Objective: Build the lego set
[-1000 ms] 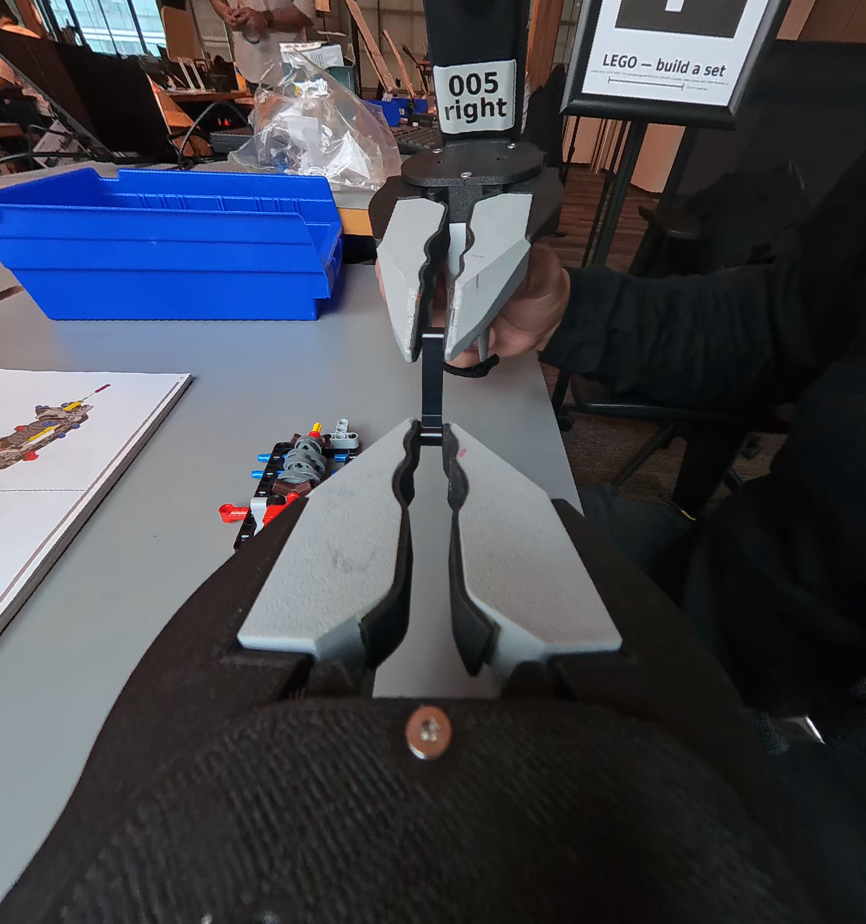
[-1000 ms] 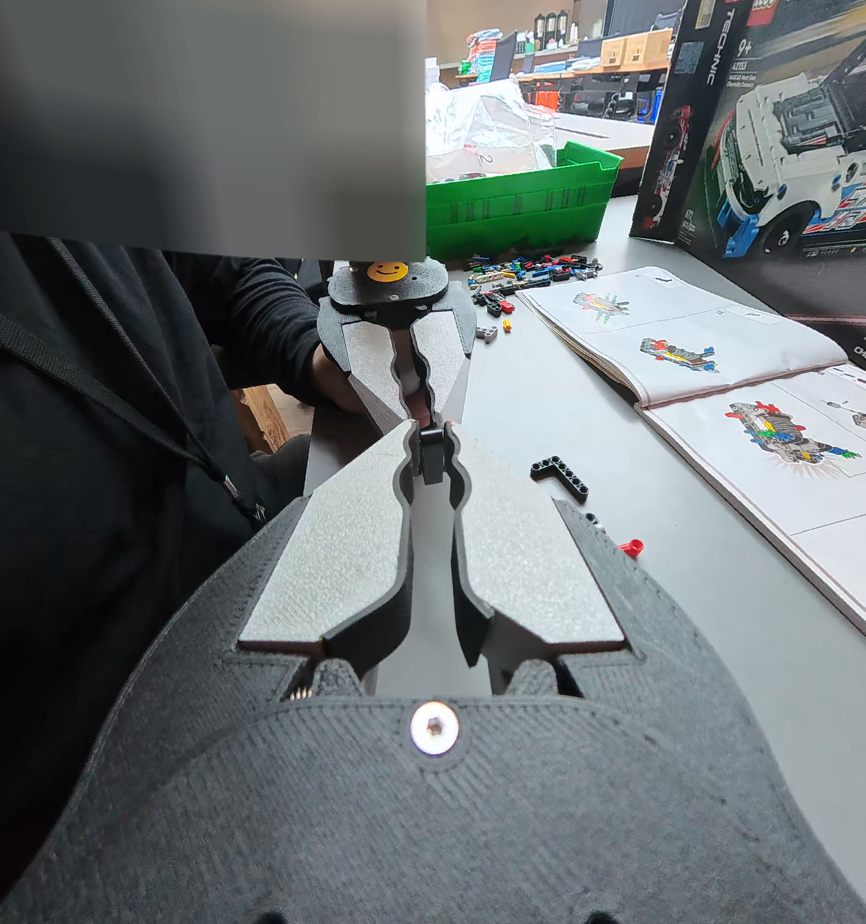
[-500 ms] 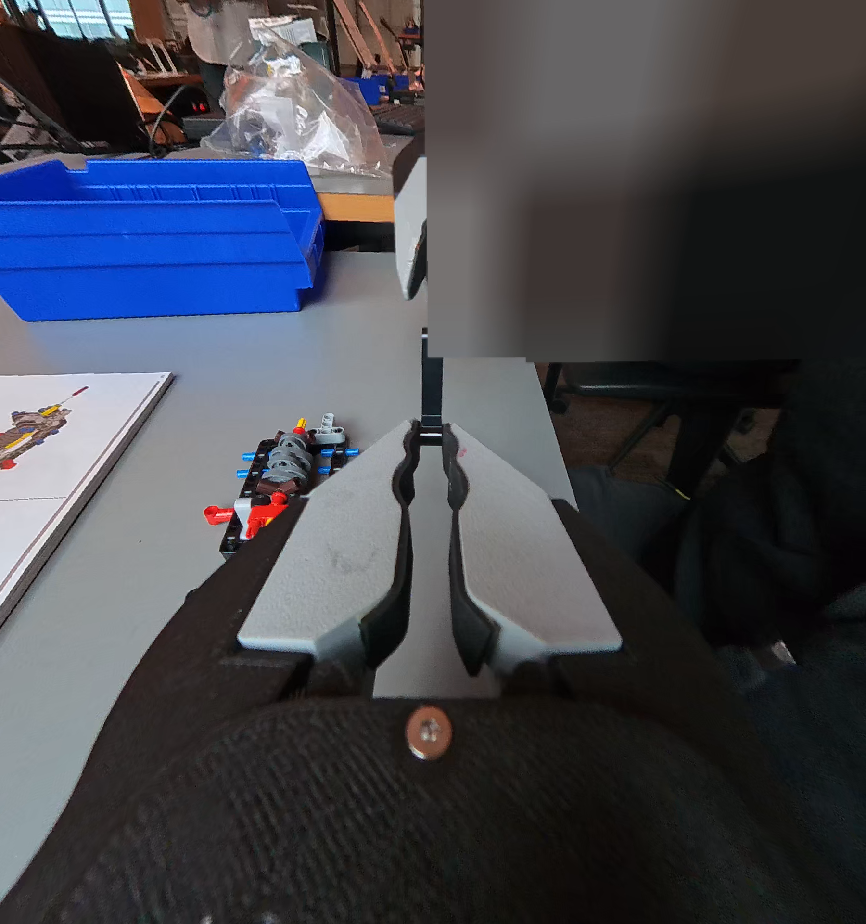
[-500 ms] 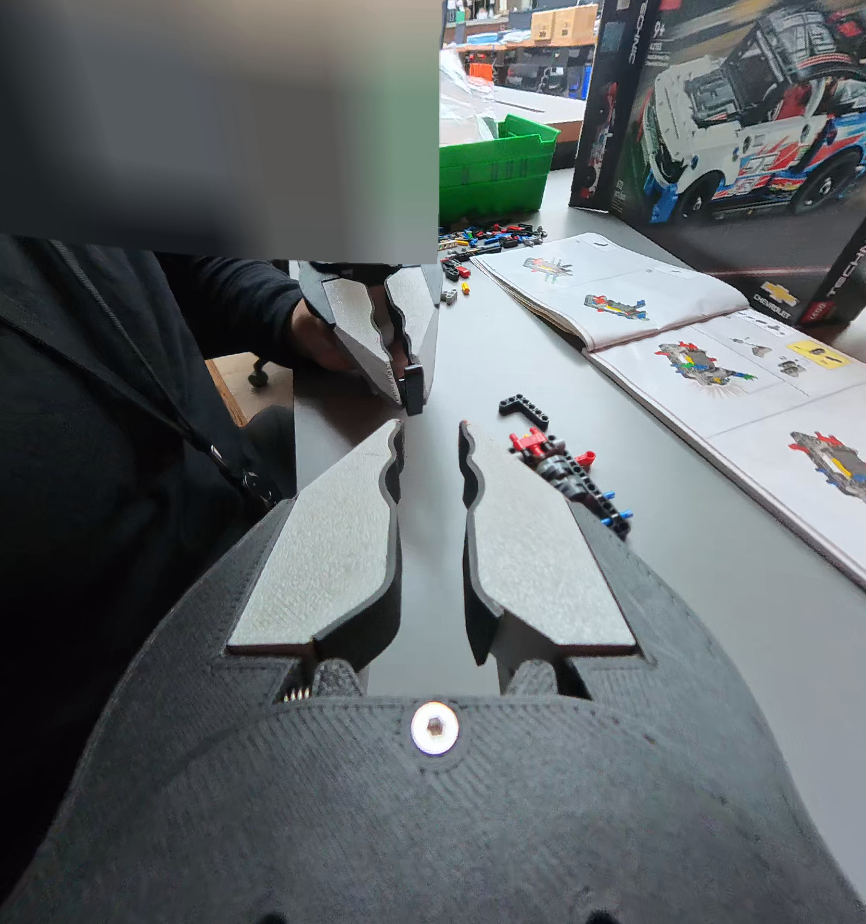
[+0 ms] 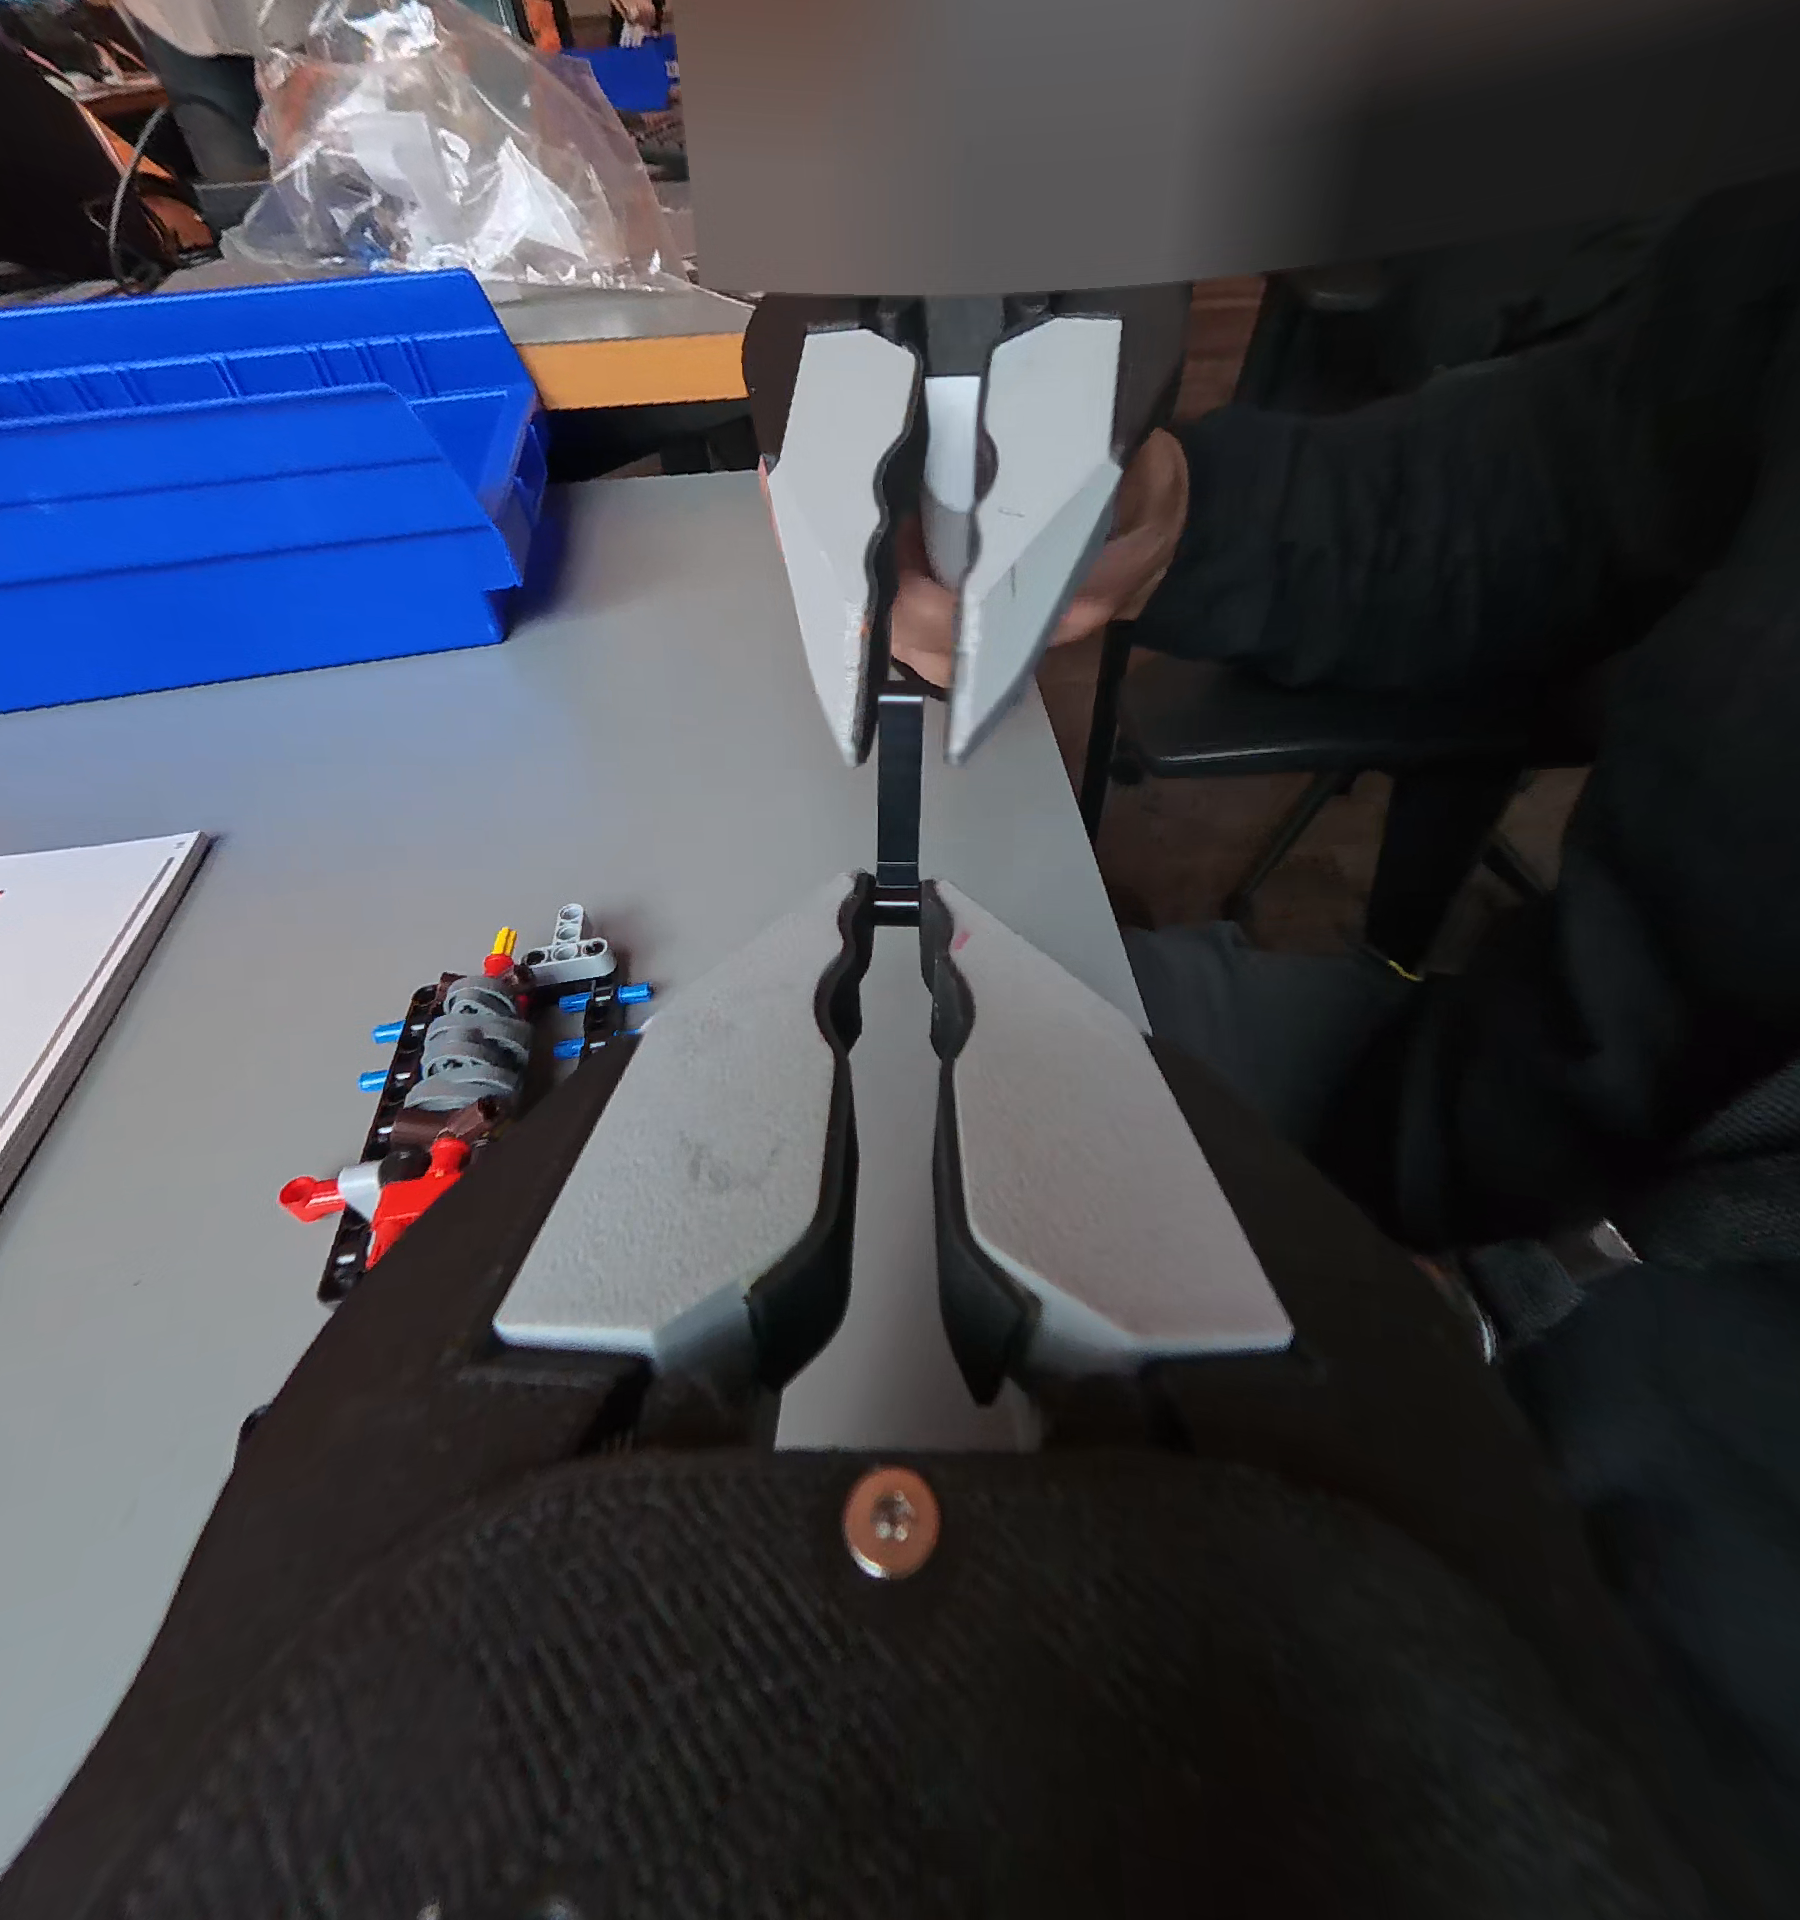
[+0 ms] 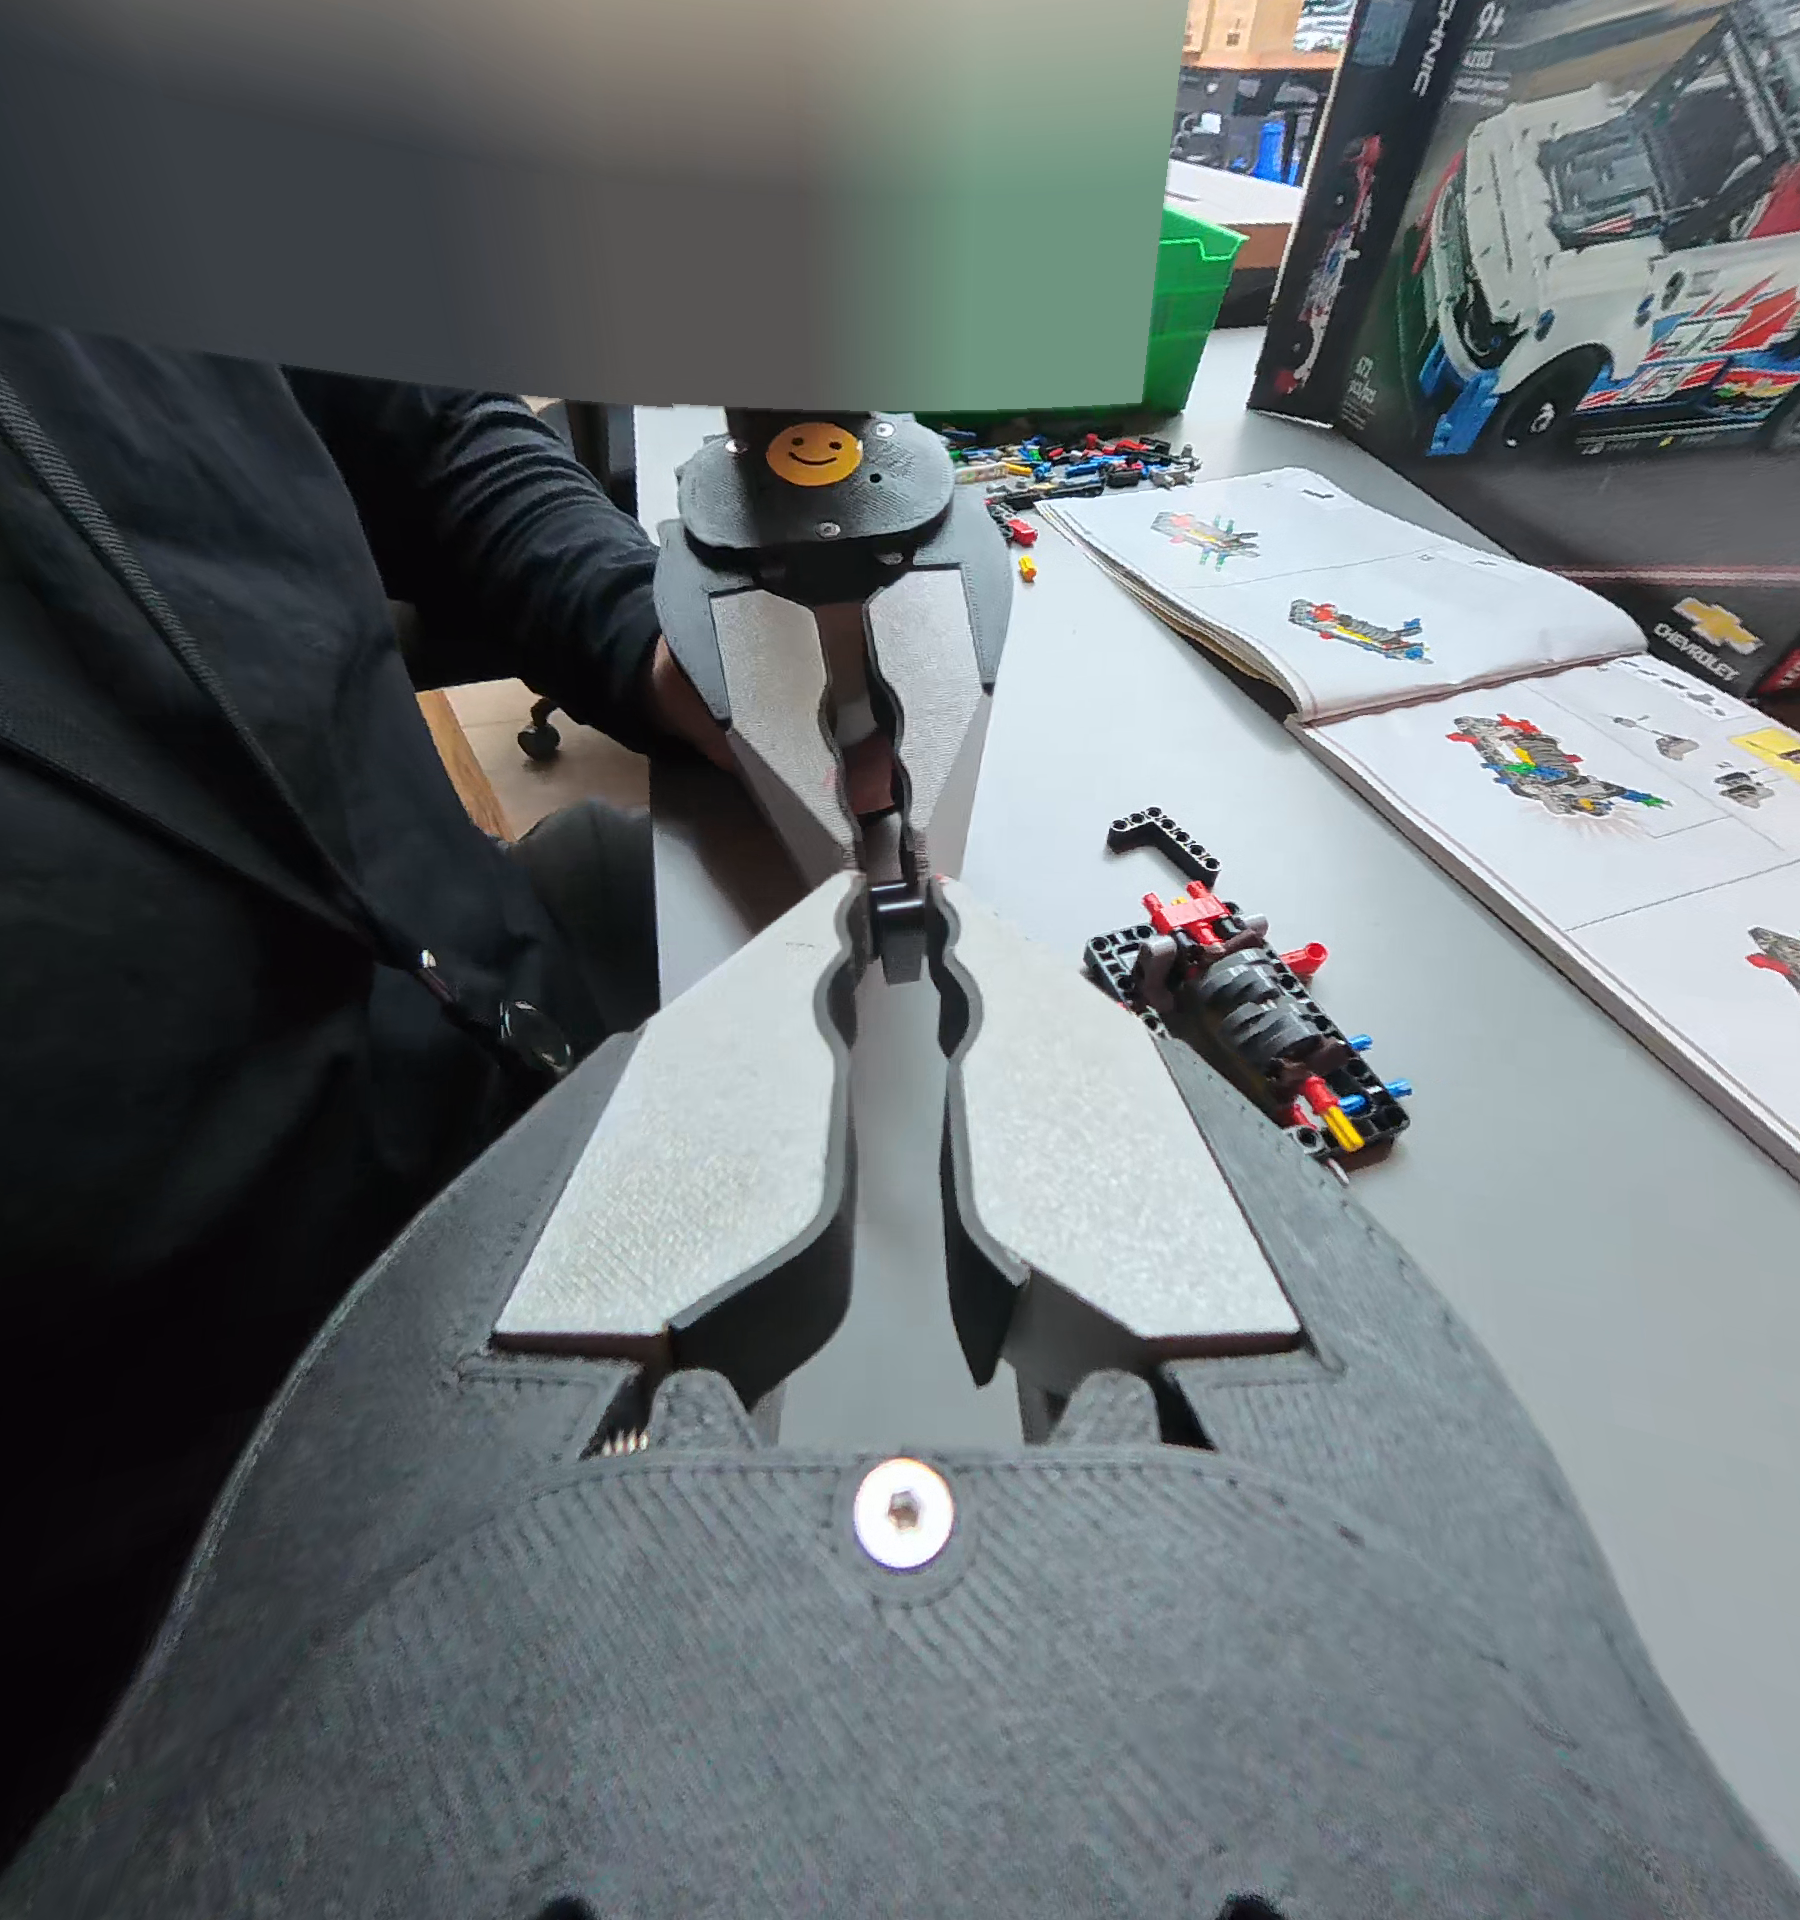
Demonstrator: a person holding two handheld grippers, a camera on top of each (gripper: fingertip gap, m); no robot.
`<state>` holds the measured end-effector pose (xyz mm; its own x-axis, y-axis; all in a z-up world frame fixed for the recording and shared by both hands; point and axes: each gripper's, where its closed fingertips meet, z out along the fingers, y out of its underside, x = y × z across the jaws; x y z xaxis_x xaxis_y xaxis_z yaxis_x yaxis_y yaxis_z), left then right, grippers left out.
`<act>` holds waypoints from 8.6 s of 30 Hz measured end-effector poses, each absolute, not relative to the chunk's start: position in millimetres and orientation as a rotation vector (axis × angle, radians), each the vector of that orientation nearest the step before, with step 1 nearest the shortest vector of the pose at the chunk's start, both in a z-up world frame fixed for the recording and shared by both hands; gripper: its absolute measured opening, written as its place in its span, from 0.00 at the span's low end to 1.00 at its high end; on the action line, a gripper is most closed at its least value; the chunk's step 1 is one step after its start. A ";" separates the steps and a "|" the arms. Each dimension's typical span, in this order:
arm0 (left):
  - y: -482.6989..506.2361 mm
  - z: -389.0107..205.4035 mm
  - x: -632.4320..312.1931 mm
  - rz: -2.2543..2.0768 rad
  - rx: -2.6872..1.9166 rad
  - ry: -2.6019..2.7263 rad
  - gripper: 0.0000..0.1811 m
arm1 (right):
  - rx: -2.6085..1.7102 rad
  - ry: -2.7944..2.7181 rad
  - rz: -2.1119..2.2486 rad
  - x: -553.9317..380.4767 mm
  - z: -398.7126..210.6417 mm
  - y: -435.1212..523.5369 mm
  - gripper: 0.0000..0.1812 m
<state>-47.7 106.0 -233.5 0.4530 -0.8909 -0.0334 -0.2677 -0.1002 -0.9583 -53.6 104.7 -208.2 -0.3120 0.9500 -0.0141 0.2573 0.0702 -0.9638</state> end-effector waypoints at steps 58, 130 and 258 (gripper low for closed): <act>154.4 -277.4 -162.6 -0.490 -2.037 0.816 0.03 | -1.479 -2.007 0.983 -64.1 -299.7 227.0 0.00; 156.6 -302.9 -150.8 -0.489 -2.175 0.932 0.03 | -1.390 -2.173 1.142 -60.0 -299.1 212.3 0.09; 200.5 -285.3 -94.1 -0.821 -2.203 1.159 0.10 | -1.033 -1.975 0.387 -81.4 -263.0 175.9 0.02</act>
